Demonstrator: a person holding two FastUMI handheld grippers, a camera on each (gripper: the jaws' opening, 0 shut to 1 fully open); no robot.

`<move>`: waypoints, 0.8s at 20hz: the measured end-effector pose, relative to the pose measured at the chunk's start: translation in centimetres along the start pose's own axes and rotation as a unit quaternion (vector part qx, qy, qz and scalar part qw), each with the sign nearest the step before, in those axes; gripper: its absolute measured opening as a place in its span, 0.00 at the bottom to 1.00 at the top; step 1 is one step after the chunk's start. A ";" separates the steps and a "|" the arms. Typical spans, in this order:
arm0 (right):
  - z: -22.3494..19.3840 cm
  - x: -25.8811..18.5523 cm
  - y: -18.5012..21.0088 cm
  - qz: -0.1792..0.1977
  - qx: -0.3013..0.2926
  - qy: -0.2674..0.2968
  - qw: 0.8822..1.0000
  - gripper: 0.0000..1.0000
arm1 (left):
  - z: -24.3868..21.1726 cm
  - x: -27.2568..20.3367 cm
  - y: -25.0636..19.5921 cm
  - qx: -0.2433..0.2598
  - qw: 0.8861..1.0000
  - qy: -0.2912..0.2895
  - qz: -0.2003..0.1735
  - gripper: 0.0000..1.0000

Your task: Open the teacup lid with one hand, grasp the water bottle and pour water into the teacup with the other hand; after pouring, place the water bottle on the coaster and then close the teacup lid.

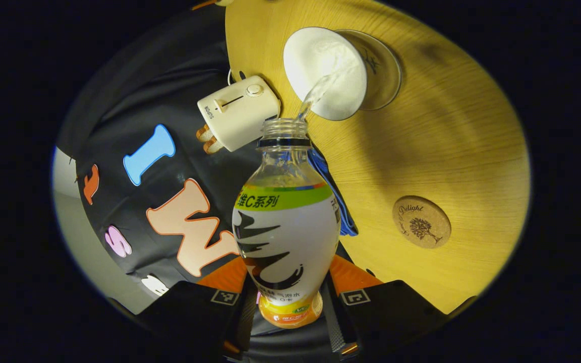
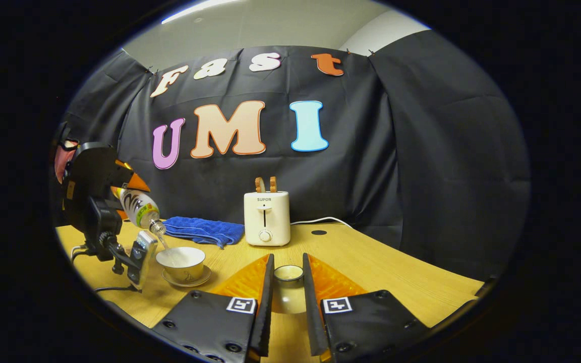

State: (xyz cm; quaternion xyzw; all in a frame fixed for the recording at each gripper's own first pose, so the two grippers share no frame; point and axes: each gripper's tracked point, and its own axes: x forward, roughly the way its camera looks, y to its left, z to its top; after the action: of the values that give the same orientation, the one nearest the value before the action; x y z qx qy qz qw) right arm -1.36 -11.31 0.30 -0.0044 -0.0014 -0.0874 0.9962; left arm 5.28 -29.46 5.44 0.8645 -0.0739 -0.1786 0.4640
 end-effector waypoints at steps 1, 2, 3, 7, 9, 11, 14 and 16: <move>0.0 0.0 0.0 0.000 0.000 0.000 1.000 0.35 | -0.1 0.1 0.6 0.006 1.000 0.002 0.003 0.58; 0.0 0.0 0.0 0.000 0.000 0.000 1.000 0.35 | -0.3 0.0 0.9 0.012 1.000 0.003 0.005 0.58; 0.0 0.1 0.0 0.000 0.000 0.000 1.000 0.35 | -0.4 0.0 1.2 0.018 1.000 0.005 0.007 0.58; -0.1 0.1 0.0 0.000 0.000 0.000 1.000 0.35 | -0.5 -0.1 2.4 0.043 0.999 0.009 0.016 0.58; 0.0 0.1 0.0 0.000 0.000 0.000 1.000 0.34 | -0.3 -0.1 3.1 0.049 0.999 0.008 0.022 0.58; -0.1 0.1 0.1 0.000 0.000 0.000 1.000 0.35 | -0.2 -0.1 3.4 0.058 0.998 0.007 0.027 0.57; -0.1 0.1 0.0 0.000 0.000 0.000 1.000 0.35 | -0.1 -0.1 3.7 0.071 0.997 0.006 0.032 0.58; -0.1 0.1 0.0 0.001 0.000 0.000 1.000 0.35 | 0.0 0.0 3.7 0.070 0.997 0.005 0.030 0.57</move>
State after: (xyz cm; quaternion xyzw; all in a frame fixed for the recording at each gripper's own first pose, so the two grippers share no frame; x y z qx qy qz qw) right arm -1.29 -11.30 0.24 -0.0042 -0.0017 -0.0866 0.9962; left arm 5.41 -31.50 8.57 0.8931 -0.1098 -0.1548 0.4078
